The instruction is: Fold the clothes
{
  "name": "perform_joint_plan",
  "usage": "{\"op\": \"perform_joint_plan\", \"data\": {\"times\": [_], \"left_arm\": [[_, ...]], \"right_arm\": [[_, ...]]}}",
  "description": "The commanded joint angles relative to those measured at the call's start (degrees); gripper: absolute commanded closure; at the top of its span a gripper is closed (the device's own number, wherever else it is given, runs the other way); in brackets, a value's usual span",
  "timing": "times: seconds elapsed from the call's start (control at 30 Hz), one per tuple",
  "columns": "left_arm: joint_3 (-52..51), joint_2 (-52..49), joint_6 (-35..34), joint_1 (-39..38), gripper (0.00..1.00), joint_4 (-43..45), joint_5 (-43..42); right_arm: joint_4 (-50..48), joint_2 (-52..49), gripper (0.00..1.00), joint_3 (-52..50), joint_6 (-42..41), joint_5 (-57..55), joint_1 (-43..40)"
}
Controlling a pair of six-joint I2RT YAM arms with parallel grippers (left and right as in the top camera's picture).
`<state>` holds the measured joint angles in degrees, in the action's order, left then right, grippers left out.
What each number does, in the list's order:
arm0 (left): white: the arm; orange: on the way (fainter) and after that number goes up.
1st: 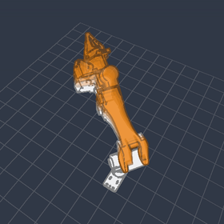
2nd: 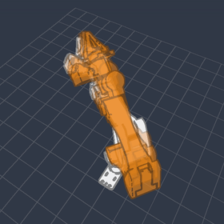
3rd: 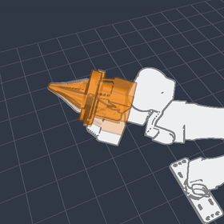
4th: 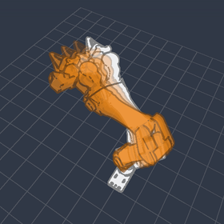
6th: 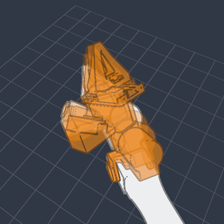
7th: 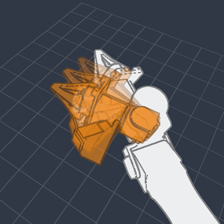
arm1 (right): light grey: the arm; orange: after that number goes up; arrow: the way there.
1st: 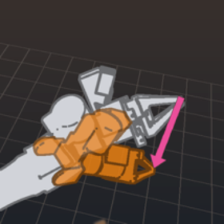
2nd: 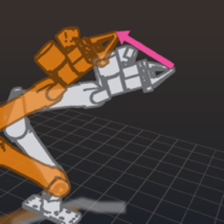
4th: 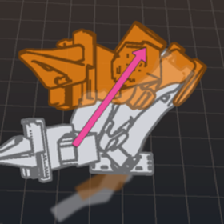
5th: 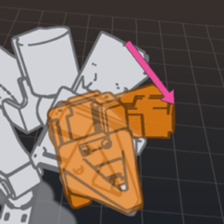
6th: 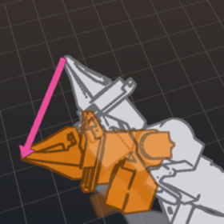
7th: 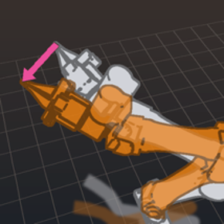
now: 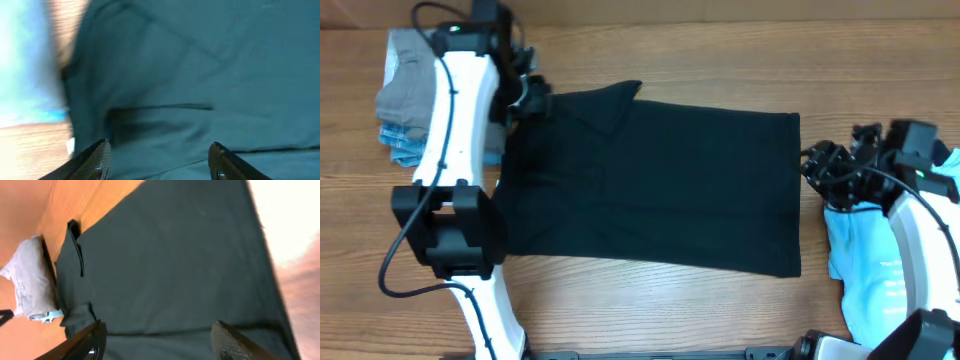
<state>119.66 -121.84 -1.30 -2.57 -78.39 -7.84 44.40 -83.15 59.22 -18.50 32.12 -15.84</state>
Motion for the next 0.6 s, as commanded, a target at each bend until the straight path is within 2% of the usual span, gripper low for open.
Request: {"op": "perform_joint_plan", "data": {"times": [0.0,0.17,0.3,0.47,0.57], "left_arm": [[1.1,0.2,1.3,-3.1,0.32,1.1,-2.3],[1.0,0.1,2.5,-7.4,0.26,4.6,-1.7],[1.0,0.1,2.3,-10.2,0.21,7.0,1.9],[1.0,0.1,1.9,-11.5,0.22,7.1,2.4],[1.0,0.1,1.9,-11.7,0.21,7.1,2.4]], "right_arm": [[-0.9,-6.2,0.29,8.1,-1.0,-3.3,1.2],[-0.2,-21.4,0.28,23.8,1.9,-5.8,1.1],[-0.6,-32.6,0.28,34.3,2.2,-10.6,1.4],[-3.9,-38.1,0.29,35.3,1.1,-17.5,1.7],[-5.5,-39.9,0.29,35.3,0.9,-17.5,2.2]]}}
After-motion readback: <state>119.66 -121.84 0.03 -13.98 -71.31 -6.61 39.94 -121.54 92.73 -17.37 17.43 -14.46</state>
